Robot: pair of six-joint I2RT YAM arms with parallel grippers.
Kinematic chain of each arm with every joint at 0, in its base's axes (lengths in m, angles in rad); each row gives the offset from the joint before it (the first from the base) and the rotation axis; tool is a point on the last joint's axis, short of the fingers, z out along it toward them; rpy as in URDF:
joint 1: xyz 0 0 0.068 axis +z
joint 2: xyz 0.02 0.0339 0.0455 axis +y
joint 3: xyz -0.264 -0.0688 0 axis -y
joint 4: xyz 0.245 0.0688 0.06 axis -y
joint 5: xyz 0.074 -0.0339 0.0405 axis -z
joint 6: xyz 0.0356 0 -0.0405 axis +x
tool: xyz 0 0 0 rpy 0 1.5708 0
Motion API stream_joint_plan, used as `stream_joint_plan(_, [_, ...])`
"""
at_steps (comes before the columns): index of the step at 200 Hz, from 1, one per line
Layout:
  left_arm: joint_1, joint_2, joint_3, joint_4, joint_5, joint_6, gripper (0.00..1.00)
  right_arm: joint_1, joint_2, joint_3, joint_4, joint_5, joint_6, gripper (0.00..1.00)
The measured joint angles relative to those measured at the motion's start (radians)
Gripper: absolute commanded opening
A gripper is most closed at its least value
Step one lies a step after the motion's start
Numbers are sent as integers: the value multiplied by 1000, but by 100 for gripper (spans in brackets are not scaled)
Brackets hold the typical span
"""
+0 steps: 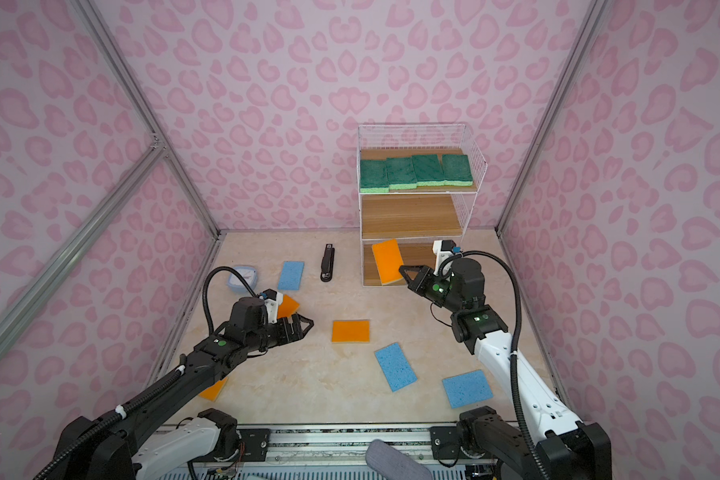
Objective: Place and organize the cleaning sponges onto the shelf
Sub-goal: 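Carry the orange sponge with the right gripper to the middle shelf while the left opens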
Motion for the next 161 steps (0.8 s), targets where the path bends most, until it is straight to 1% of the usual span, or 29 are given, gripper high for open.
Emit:
stream_joint_plan(32, [-16, 0, -20, 2, -10, 0, 98, -33, 63, 75, -26, -2, 15, 6])
stream_joint_plan(100, [-44, 16, -43, 22, -28, 0, 99, -31, 234, 246, -3, 13, 79, 6])
stream_joint_plan(161, [-54, 16, -48, 31, -43, 0, 99, -12, 366, 346, 42, 44, 137, 6])
